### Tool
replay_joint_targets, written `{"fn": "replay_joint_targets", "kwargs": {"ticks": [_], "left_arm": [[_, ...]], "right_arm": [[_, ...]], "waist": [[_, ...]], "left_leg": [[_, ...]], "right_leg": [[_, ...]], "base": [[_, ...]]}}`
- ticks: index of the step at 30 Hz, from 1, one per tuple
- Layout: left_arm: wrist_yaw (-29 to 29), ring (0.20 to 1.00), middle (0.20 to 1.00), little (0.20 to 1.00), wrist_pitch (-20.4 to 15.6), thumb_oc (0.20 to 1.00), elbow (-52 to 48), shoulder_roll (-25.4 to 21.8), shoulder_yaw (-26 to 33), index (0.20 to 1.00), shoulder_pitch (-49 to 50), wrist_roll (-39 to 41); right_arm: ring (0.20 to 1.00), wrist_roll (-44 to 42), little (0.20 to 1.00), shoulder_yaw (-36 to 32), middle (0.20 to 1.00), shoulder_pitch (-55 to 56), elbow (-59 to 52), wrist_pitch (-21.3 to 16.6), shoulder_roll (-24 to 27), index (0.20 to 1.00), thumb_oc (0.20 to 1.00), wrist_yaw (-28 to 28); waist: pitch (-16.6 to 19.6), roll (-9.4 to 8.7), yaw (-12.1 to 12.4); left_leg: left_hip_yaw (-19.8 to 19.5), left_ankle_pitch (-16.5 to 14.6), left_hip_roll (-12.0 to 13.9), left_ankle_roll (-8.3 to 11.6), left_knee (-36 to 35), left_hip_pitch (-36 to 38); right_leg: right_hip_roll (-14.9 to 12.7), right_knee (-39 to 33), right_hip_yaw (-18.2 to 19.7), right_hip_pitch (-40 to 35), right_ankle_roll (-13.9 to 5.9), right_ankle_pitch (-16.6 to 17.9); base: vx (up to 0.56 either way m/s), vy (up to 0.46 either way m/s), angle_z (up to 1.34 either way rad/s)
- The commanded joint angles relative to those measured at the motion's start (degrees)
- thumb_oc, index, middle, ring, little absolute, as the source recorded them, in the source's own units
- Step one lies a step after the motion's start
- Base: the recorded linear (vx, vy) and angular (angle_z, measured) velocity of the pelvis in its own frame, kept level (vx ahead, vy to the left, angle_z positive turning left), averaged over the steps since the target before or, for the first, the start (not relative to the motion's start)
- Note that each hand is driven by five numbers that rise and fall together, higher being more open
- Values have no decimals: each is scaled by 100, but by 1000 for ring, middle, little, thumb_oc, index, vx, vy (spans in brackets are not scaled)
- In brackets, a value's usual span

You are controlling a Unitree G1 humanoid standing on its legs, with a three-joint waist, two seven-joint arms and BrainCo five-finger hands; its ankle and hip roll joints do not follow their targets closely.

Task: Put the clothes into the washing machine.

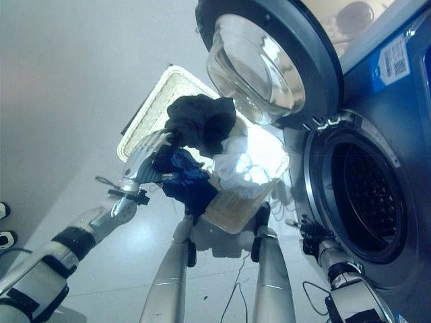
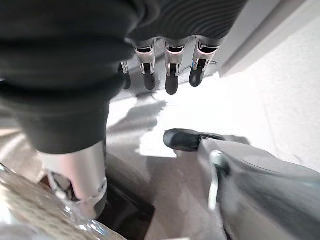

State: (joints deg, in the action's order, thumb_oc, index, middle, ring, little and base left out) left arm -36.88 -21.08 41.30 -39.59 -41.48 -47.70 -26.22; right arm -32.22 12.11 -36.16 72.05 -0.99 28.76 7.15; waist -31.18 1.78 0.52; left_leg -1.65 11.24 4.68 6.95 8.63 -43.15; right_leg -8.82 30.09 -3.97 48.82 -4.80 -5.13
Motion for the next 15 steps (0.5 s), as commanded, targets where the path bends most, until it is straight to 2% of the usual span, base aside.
{"fn": "replay_joint_targets", "kwargs": {"ticks": [1,2,5,7,15], "left_arm": [[453,1000,1000,1000,162,1000,-310,-320,25,1000,-310,68],[685,1000,1000,1000,207,1000,-296,-378,-106,1000,-440,184],[874,1000,1000,1000,245,1000,-292,-435,-239,1000,-576,239],[1264,1000,1000,1000,333,1000,-274,-444,-451,1000,-738,447],[1974,1000,1000,1000,637,1000,-154,-348,-658,1000,-874,564]], "right_arm": [[1000,-162,1000,177,1000,209,-269,-35,295,1000,1000,73],[1000,-196,1000,198,1000,150,-290,-39,327,1000,1000,84],[1000,-210,1000,211,1000,82,-303,-26,359,1000,1000,102],[1000,-218,1000,256,1000,-29,-277,-12,397,1000,1000,139],[1000,-268,1000,313,1000,-114,-256,-99,360,1000,1000,153]], "waist": [[138,-245,-71],[138,-239,-95],[138,-231,-114],[138,-210,-130],[138,-224,-187]], "left_leg": [[-32,-784,-572,-323,998,-332],[-38,-798,-574,-326,1065,-446],[-44,-805,-577,-325,1119,-545],[-49,-857,-549,-321,1212,-699],[-84,-823,-549,-300,1229,-939]], "right_leg": [[286,-1394,-43,-8,-266,1460],[306,-1350,-25,103,-261,1458],[323,-1313,-5,207,-257,1460],[359,-1252,21,367,-255,1441],[420,-1277,35,604,-245,1502]], "base": [[0,0,0],[0,0,0],[0,0,0],[0,0,0],[0,0,0]]}}
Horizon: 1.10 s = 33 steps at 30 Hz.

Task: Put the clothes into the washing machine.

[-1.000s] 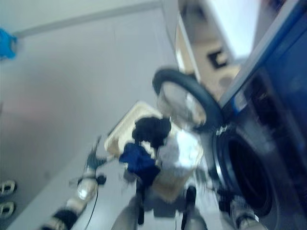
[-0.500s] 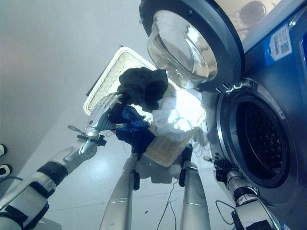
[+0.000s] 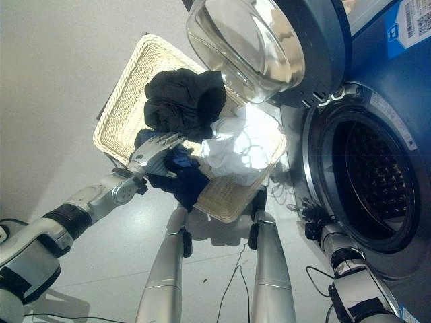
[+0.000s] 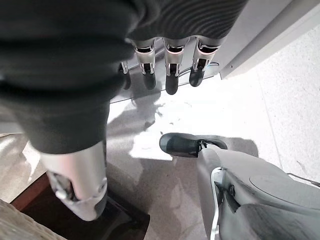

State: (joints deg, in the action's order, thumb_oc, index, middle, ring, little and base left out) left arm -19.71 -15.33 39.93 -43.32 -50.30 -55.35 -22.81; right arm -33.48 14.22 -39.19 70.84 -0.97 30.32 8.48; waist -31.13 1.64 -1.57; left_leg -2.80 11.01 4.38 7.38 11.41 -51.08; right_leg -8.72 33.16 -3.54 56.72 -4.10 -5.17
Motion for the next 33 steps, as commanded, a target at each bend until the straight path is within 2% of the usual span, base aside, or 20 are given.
{"fn": "replay_joint_targets", "kwargs": {"ticks": [1,10,21,24,28,31,33], "left_arm": [[340,1000,1000,1000,110,1000,6,30,208,1000,-105,265],[1215,1000,1000,1000,452,1000,313,174,111,1000,-56,187],[1329,1000,1000,1000,553,1000,293,124,58,1000,-89,116],[976,1000,1000,1000,562,1000,221,89,64,1000,-70,27],[832,1000,1000,1000,647,1000,219,44,66,1000,-146,-65],[1010,1000,1000,1000,751,1000,280,36,69,1000,-144,-93],[1482,1000,1000,1000,969,1000,387,72,49,1000,-136,-209]], "right_arm": [[1000,-173,1000,123,1000,182,-136,-114,195,1000,1000,8],[1000,-223,1000,198,1000,45,-99,-133,184,1000,1000,-30],[1000,-213,1000,175,1000,7,-44,-151,177,1000,1000,-2],[1000,-247,1000,202,1000,-2,-41,-150,190,1000,1000,-12],[1000,-218,1000,175,1000,28,-7,-185,186,1000,1000,17],[1000,-240,1000,182,1000,7,-3,-164,182,1000,1000,8],[1000,-259,1000,199,1000,-4,-15,-160,183,1000,1000,5]], "waist": [[134,-215,21],[134,-217,-8],[134,-176,8],[134,-167,22],[134,-166,27],[134,-168,38],[134,-176,33]], "left_leg": [[32,-791,-513,-337,925,-149],[32,-702,-494,-287,792,-172],[28,-654,-500,-272,689,-117],[37,-636,-487,-269,654,-106],[37,-620,-484,-263,616,-77],[36,-611,-491,-262,597,-51],[42,-601,-492,-258,604,-63]], "right_leg": [[421,-1609,-11,-182,-313,1517],[446,-1742,-19,-166,-312,1589],[440,-1807,-37,-207,-321,1621],[442,-1816,-45,-213,-317,1616],[431,-1842,-60,-245,-320,1623],[429,-1857,-72,-275,-328,1632],[429,-1857,-82,-269,-335,1644]], "base": [[-25,-32,1],[-3,-4,-2],[0,0,0],[0,0,0],[0,0,0],[0,0,0],[0,0,0]]}}
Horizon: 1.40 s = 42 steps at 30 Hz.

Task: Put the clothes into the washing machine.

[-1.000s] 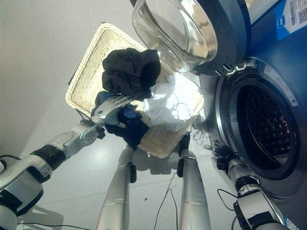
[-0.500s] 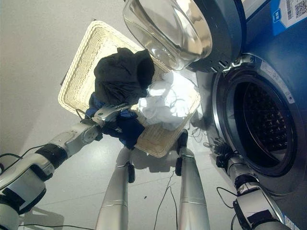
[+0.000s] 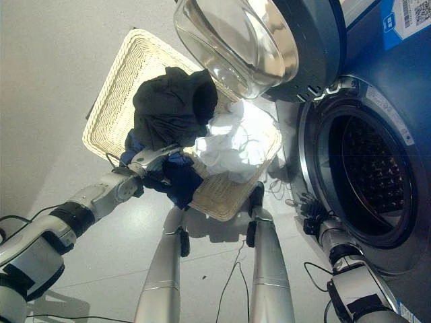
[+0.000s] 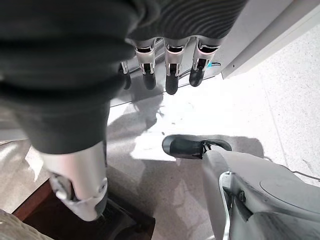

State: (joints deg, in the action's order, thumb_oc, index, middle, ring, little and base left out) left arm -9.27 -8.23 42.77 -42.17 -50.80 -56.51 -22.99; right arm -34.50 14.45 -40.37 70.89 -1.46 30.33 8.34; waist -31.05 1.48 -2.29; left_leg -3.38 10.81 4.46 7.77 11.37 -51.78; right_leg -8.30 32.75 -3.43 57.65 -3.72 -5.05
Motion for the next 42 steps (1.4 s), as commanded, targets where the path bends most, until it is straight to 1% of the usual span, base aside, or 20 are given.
{"fn": "replay_joint_targets", "kwargs": {"ticks": [1,2,3,4,5,8,20,25,29,30,31,33,34,35,36,37,38,39,40,42], "left_arm": [[487,1000,1000,1000,305,1000,180,-27,54,1000,2,-252],[511,1000,1000,1000,315,1000,187,-26,48,1000,4,-238],[674,551,551,551,393,551,245,0,24,551,11,-375],[822,460,460,460,491,460,294,16,-29,460,-4,-436],[884,200,200,200,507,200,317,24,-48,200,-11,-444],[1196,200,200,200,577,200,398,55,-223,200,-114,-533],[1454,200,200,200,724,200,580,91,-358,200,-489,-599],[1219,200,200,200,713,200,619,61,-304,200,-502,-450],[564,200,200,200,693,200,431,41,-21,200,-396,828],[162,200,200,200,463,200,298,98,368,200,-251,1753],[49,200,200,200,306,200,218,144,670,200,-131,2145],[-161,200,200,200,-317,200,117,265,1350,200,153,2971],[-248,200,200,200,-549,200,45,317,1551,200,250,3167],[-217,200,200,200,-611,200,-1,348,1666,200,317,3265],[-182,200,200,200,-1025,200,-198,490,2100,200,567,3655],[-180,200,200,200,-1277,200,-356,575,2315,200,698,3820],[-118,200,200,200,-1360,200,-399,601,2370,200,733,3957],[-26,200,200,200,-1601,200,-654,783,2657,200,921,4160],[-14,200,200,200,-1646,200,-709,819,2709,200,964,4182],[172,200,200,200,-2040,200,-1157,1137,2999,200,1242,4650]], "right_arm": [[1000,-152,1000,190,1000,93,-41,-91,173,1000,1000,-4],[1000,-154,1000,192,1000,90,-42,-88,173,1000,1000,-6],[1000,-179,1000,223,1000,54,-40,-61,194,1000,1000,-3],[1000,-174,1000,228,1000,37,-40,-50,205,1000,1000,5],[1000,-169,1000,228,1000,32,-35,-55,205,1000,1000,9],[1000,-150,1000,281,1000,-33,-23,-37,202,1000,1000,-25],[1000,-154,1000,363,1000,-163,28,-30,223,1000,1000,-39],[1000,-199,1000,379,1000,-136,20,-55,228,1000,1000,-64],[1000,-498,1000,339,1000,-81,-48,-292,232,1000,1000,-55],[1000,-797,1000,286,1000,-18,-162,-515,230,1000,1000,-13],[1000,-934,1000,198,1000,72,-296,-682,201,1000,1000,-7],[1000,-1327,1000,2,1000,233,-646,-1104,118,1000,1000,-19],[1000,-1400,1000,-60,1000,276,-807,-1224,76,1000,1000,-81],[1000,-1437,1000,-97,1000,306,-917,-1275,47,1000,1000,-106],[1000,-1501,1000,-206,1000,441,-1456,-1399,-68,1000,1000,-310],[1000,-1556,1000,-244,1000,505,-1830,-1456,-146,1000,1000,-480],[1000,-1595,1000,-252,1000,520,-1926,-1508,-171,1000,1000,-499],[1000,-1599,1000,-276,1000,576,-2413,-1557,-269,1000,1000,-723],[1000,-1606,1000,-273,1000,598,-2514,-1566,-289,1000,1000,-765],[1000,-1623,1000,-223,1000,746,-3333,-1716,-466,1000,1000,-1046]], "waist": [[126,-163,97],[126,-164,97],[126,-169,95],[126,-170,81],[126,-171,77],[126,-160,50],[126,-142,4],[126,-130,13],[126,-129,34],[126,-136,52],[126,-142,57],[126,-167,77],[126,-176,85],[126,-180,88],[126,-196,103],[126,-203,113],[126,-204,117],[126,-216,135],[126,-219,135],[126,-254,137]], "left_leg": [[97,-580,-502,-298,608,0],[98,-579,-501,-298,605,1],[116,-571,-492,-302,594,-3],[123,-571,-487,-298,601,-12],[127,-571,-483,-297,601,-15],[155,-563,-469,-299,607,-38],[216,-543,-466,-286,616,-63],[229,-530,-462,-285,625,-68],[208,-516,-466,-290,585,-65],[196,-501,-465,-292,567,-70],[185,-505,-476,-302,561,-55],[150,-518,-499,-314,548,-28],[143,-519,-503,-313,537,-18],[139,-521,-504,-312,527,-7],[120,-525,-519,-308,499,23],[107,-525,-535,-306,484,36],[101,-525,-543,-306,480,37],[81,-528,-558,-302,451,51],[78,-529,-562,-302,447,53],[53,-544,-595,-305,441,49]], "right_leg": [[396,-1819,-91,-354,-371,1640],[397,-1820,-90,-355,-371,1641],[401,-1820,-92,-351,-373,1638],[406,-1814,-83,-339,-375,1639],[409,-1811,-79,-333,-376,1639],[422,-1809,-58,-311,-364,1640],[419,-1801,-54,-281,-361,1630],[410,-1775,-61,-280,-354,1612],[423,-1780,-60,-280,-347,1608],[427,-1777,-63,-279,-346,1601],[425,-1771,-65,-292,-351,1593],[421,-1767,-81,-318,-352,1575],[423,-1769,-85,-326,-352,1570],[423,-1769,-89,-335,-353,1566],[428,-1758,-97,-352,-354,1548],[430,-1751,-102,-356,-355,1541],[429,-1749,-105,-355,-356,1539],[424,-1745,-117,-358,-361,1528],[425,-1744,-118,-360,-362,1525],[422,-1722,-138,-345,-366,1512]], "base": [[0,0,0],[0,0,0],[0,0,0],[0,0,0],[0,0,0],[6,11,0],[1,2,0],[0,0,0],[0,0,0],[0,0,0],[0,0,0],[1,-34,0],[0,0,0],[0,0,0],[0,0,0],[0,0,0],[0,0,0],[0,0,0],[0,0,0],[-3,-13,2]]}}
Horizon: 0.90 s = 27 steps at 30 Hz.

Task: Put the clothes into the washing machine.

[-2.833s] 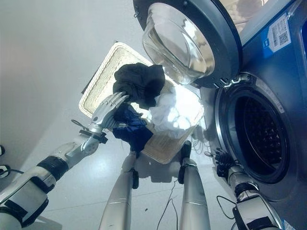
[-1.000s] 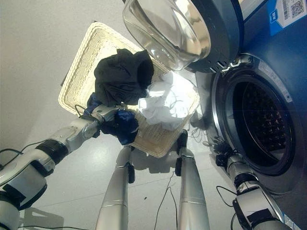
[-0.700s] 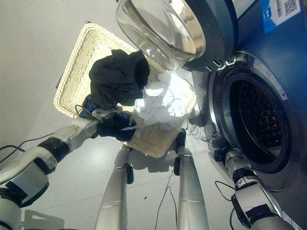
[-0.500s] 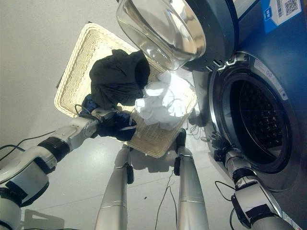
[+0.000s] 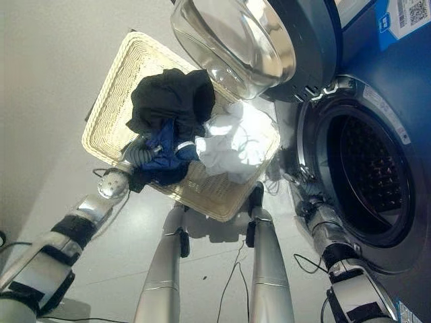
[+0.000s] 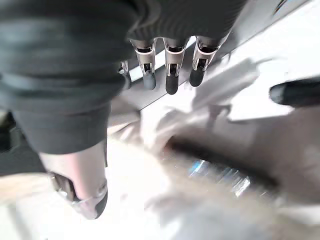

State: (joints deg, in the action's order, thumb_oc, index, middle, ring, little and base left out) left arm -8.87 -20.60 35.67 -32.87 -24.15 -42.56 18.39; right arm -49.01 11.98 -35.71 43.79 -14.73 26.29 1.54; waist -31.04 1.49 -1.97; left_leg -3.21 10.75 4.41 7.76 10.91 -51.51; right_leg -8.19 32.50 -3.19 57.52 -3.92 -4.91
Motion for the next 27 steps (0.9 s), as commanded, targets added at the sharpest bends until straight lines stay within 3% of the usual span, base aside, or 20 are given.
{"fn": "replay_joint_targets", "kwargs": {"ticks": [1,5,10,15,23,27], "left_arm": [[252,200,200,200,-973,200,-657,344,418,200,-49,786],[721,200,200,200,-1237,200,-1259,731,628,200,222,1291],[1302,200,200,200,-1233,200,-2005,968,644,200,483,1631],[2109,200,200,200,-1134,200,-2688,1198,649,200,650,2101],[2521,200,200,200,-896,200,-3330,1303,569,200,615,2280],[2581,200,200,200,-856,200,-3401,1323,540,200,600,2339]], "right_arm": [[1000,-125,1000,27,1000,329,-952,-403,-148,1000,1000,-415],[1000,111,1000,80,1000,483,-1920,-351,-381,1000,1000,-426],[1000,564,1000,252,1000,671,-2983,-84,-553,1000,1000,-373],[1000,651,1000,469,1000,736,-3686,248,-681,1000,1000,39],[1000,520,1000,857,1000,524,-4144,712,-724,1000,1000,517],[1000,454,1000,944,1000,457,-4166,750,-720,1000,1000,568]], "waist": [[125,-267,104],[125,-289,102],[125,-288,87],[125,-275,82],[125,-222,138],[125,-213,156]], "left_leg": [[27,-540,-604,-310,472,21],[14,-532,-635,-334,406,44],[13,-499,-655,-350,379,47],[31,-469,-662,-367,354,62],[13,-420,-689,-373,356,63],[1,-417,-701,-376,369,55]], "right_leg": [[409,-1691,-173,-322,-347,1493],[398,-1698,-200,-323,-348,1475],[375,-1715,-209,-324,-350,1480],[348,-1734,-230,-340,-348,1483],[304,-1734,-258,-355,-333,1489],[299,-1729,-267,-350,-326,1487]], "base": [[0,0,0],[0,0,0],[0,0,0],[0,0,0],[0,0,0],[0,0,0]]}}
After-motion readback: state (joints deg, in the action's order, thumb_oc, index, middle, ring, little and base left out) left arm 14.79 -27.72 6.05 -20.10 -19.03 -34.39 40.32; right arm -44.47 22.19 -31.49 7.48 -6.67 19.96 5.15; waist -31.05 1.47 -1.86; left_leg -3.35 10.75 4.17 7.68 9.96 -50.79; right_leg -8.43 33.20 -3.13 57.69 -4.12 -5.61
